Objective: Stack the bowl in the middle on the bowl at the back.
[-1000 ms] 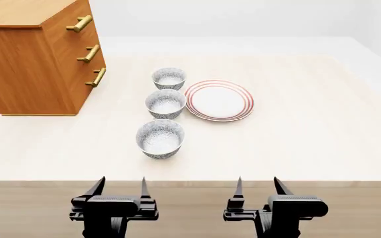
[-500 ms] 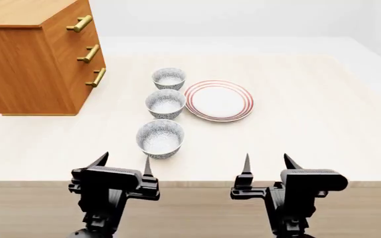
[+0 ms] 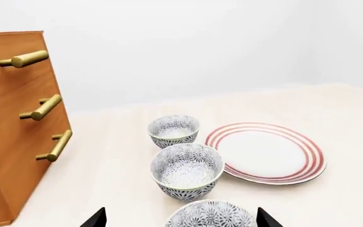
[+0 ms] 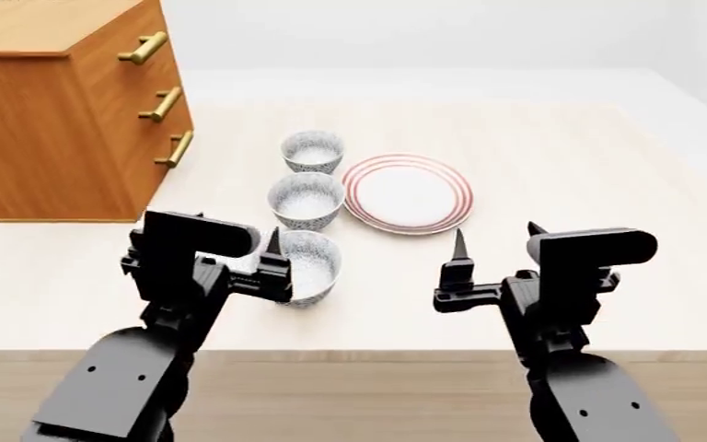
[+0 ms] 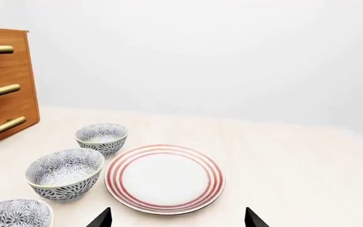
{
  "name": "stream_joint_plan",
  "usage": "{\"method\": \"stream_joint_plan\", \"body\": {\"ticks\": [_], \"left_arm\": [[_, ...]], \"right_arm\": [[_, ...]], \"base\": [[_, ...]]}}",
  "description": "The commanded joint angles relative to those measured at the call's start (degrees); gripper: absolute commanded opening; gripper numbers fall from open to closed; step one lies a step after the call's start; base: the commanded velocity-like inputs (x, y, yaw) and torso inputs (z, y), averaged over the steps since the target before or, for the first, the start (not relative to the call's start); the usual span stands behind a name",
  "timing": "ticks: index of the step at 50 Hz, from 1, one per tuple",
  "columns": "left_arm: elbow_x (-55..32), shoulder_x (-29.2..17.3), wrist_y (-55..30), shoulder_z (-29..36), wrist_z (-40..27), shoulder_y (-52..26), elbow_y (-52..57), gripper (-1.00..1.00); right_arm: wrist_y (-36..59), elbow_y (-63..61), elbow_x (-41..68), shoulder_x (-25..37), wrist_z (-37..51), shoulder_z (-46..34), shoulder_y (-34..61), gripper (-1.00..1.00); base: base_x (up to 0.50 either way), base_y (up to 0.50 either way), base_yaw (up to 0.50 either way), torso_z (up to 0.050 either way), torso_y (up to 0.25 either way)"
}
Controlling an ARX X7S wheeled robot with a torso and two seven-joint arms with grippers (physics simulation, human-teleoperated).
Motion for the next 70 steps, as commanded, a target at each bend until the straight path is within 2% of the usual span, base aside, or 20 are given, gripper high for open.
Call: {"method": "stream_joint_plan", "body": {"ticks": [1, 17, 59, 66, 70], "left_arm": [[-2.03, -0.51, -9.33, -0.53, 0.46, -8.98, -1.08, 1.00], [-2.33, -1.68, -9.66, -0.36, 0.62, -12.58, -2.01, 1.00], [-2.39, -4.26, -10.32, 1.37, -0.13, -14.14, -0.08, 1.00], [-3.17, -5.31, -12.76, 2.82, 1.44, -16.43, -1.71, 1.00], [-5.63, -4.99, -22.52, 2.39, 2.53, -20.47, -3.89, 1.00]], "right_arm": [[7.51, -0.79, 0.71, 2.41, -0.38, -1.07, 7.49, 1.00], [12.24, -3.03, 1.38, 3.99, -0.15, -1.19, 10.31, 1.00], [13.05, -3.64, 2.74, 4.06, 0.74, -1.42, 11.93, 1.00], [14.12, -3.98, 3.13, 4.06, 0.89, -1.48, 13.09, 1.00], [14.35, -3.99, 3.61, 4.11, 0.74, -0.93, 13.91, 1.00]], "base": [[0.28, 0.00, 0.00, 0.000, 0.000], [0.28, 0.00, 0.00, 0.000, 0.000], [0.28, 0.00, 0.00, 0.000, 0.000], [0.00, 0.00, 0.00, 0.000, 0.000], [0.00, 0.00, 0.00, 0.000, 0.000]]}}
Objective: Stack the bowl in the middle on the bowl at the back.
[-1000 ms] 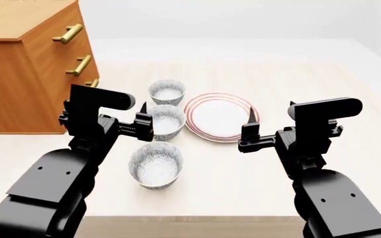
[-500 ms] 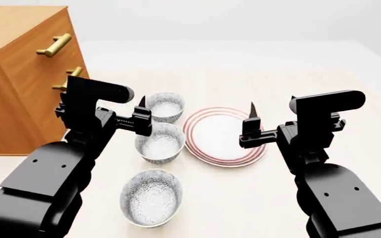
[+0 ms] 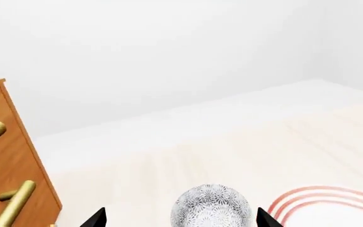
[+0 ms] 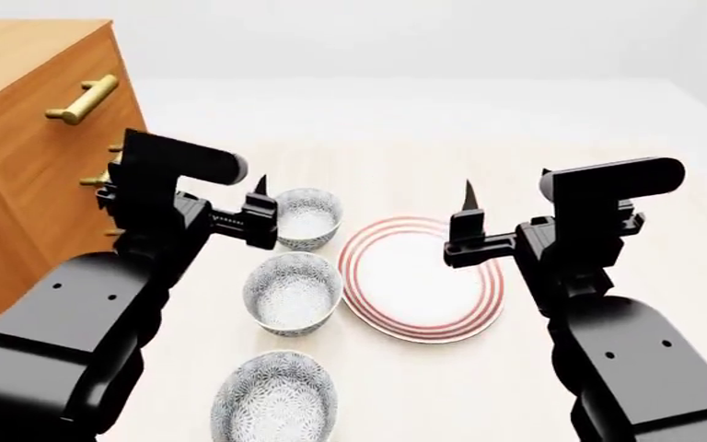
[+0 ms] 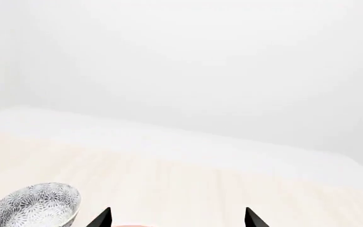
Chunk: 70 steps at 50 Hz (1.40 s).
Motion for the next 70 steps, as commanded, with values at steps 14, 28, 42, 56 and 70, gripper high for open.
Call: {"method": "stream_joint_plan", "body": {"ticks": [14, 28, 42, 56, 70], "left_arm": [[-1.91, 1.26, -19.61, 2.46, 0.21, -14.75, -15.77, 1.00], [-1.87, 1.80, -25.01, 4.32, -0.78, -17.07, -20.11, 1.00], [-36.52, -1.28, -27.68, 2.17, -30.07, -19.51, -33.82, 1.00], [-39.16, -0.94, -25.80, 3.22, -32.28, -19.15, -36.72, 1.00], [-37.90, -0.27, -21.56, 5.72, -31.69, -19.45, -41.23, 1.00]], "right_arm": [[0.23, 0.31, 1.41, -0.04, -0.08, 0.80, 2.67, 1.00], [-0.69, -0.02, 1.99, -0.16, 0.30, 1.70, 2.05, 1.00], [-1.47, -0.05, 2.07, -0.04, 0.98, 2.07, 0.16, 1.00], [-2.24, 1.07, 2.40, -0.04, 1.09, 2.09, 0.03, 1.00], [-3.75, 2.30, 2.67, 0.05, 1.21, 2.61, -1.30, 1.00]], "base": [[0.00, 0.00, 0.00, 0.000, 0.000], [0.00, 0.00, 0.00, 0.000, 0.000], [0.00, 0.00, 0.00, 0.000, 0.000], [0.00, 0.00, 0.00, 0.000, 0.000], [0.00, 0.00, 0.00, 0.000, 0.000]]}}
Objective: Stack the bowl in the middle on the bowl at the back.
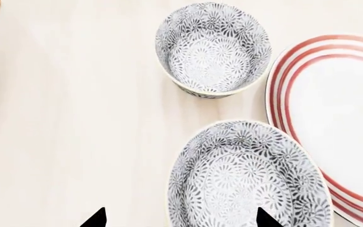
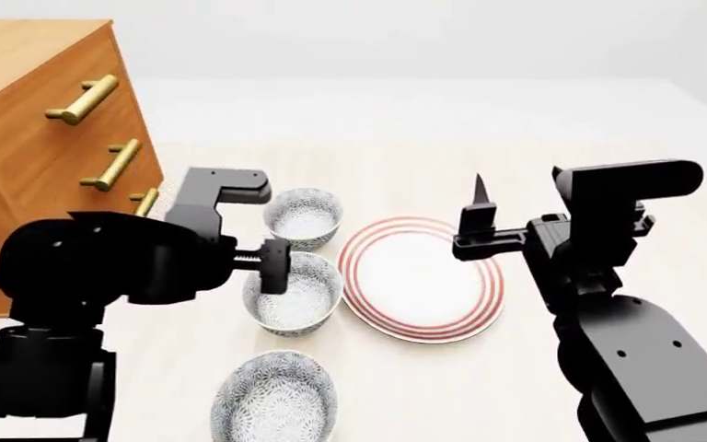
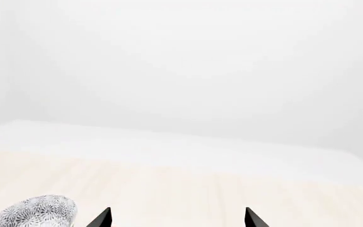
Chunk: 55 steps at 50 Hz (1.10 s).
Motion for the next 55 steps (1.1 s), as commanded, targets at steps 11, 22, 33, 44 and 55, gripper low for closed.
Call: {"method": "stream_joint_plan", "body": {"ticks": [11, 22, 33, 44, 55], "left_arm": [[0.63, 0.94, 5.78, 2.45, -0.36, -0.54, -8.08, 1.00], [0.52, 1.12, 7.02, 1.86, -0.83, -0.23, -10.11, 1.00], [1.61, 1.33, 9.68, 2.68, -0.01, -0.60, -13.22, 1.00], [1.63, 2.29, 11.56, 2.10, 0.30, -0.74, -16.28, 1.00], [1.21, 2.82, 12.32, 1.14, 0.12, -0.26, -19.24, 1.00]], "right_arm": [[-0.90, 0.82, 0.48, 0.17, 0.47, 0.37, -1.45, 1.00], [-0.94, 1.31, 0.58, 0.23, 0.71, -0.08, -1.27, 1.00], [-0.80, 1.46, 0.79, 0.29, 0.95, -0.46, -1.18, 1.00], [-0.66, 1.75, 1.02, 0.40, 1.16, -0.72, -0.86, 1.00], [-0.58, 1.98, 1.29, 0.50, 1.38, -0.83, -0.72, 1.00]], "base": [[0.00, 0.00, 0.00, 0.000, 0.000], [0.00, 0.00, 0.00, 0.000, 0.000], [0.00, 0.00, 0.00, 0.000, 0.000], [0.00, 0.00, 0.00, 0.000, 0.000], [0.00, 0.00, 0.00, 0.000, 0.000]]}}
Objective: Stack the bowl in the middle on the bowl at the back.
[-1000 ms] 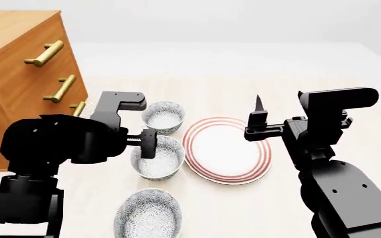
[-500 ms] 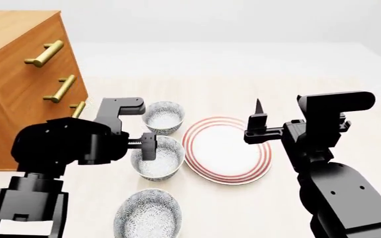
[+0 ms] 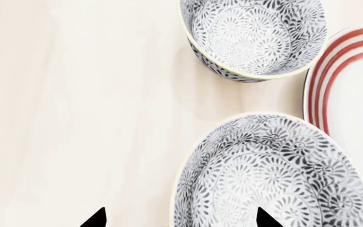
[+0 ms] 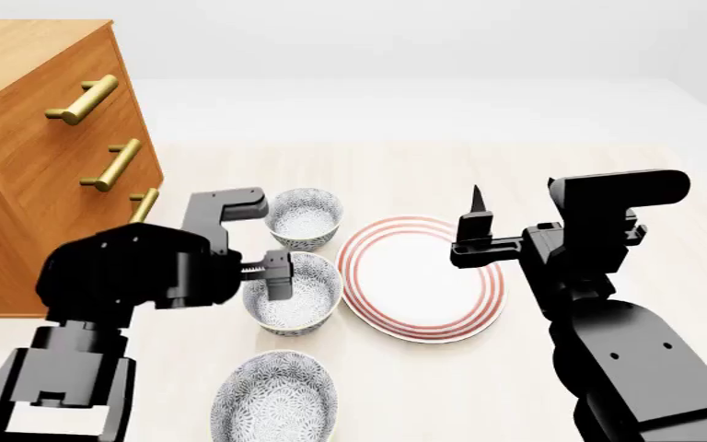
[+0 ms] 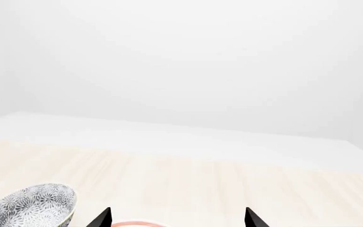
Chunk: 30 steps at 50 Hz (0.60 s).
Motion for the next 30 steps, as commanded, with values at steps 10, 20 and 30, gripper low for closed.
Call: {"method": "stream_joint_plan", "body": {"ticks": [10, 20, 30], "left_arm": [[0.88, 0.88, 3.92, -0.57, 0.84, -0.50, -7.15, 1.00], [1.91, 1.62, 7.57, -1.02, 1.82, -1.72, -12.88, 1.00], [3.92, 2.38, 11.40, 0.26, 3.39, -2.79, -17.77, 1.00]], "right_arm": [[0.23, 0.05, 0.51, 0.21, 0.44, -0.25, 0.17, 1.00], [0.13, 0.00, 0.86, 0.25, 0.52, -0.40, -0.08, 1.00], [0.21, -0.31, 1.18, 0.45, 0.78, -0.22, -0.39, 1.00]], "base": [[0.00, 0.00, 0.00, 0.000, 0.000], [0.00, 0.00, 0.00, 0.000, 0.000], [0.00, 0.00, 0.00, 0.000, 0.000]]}}
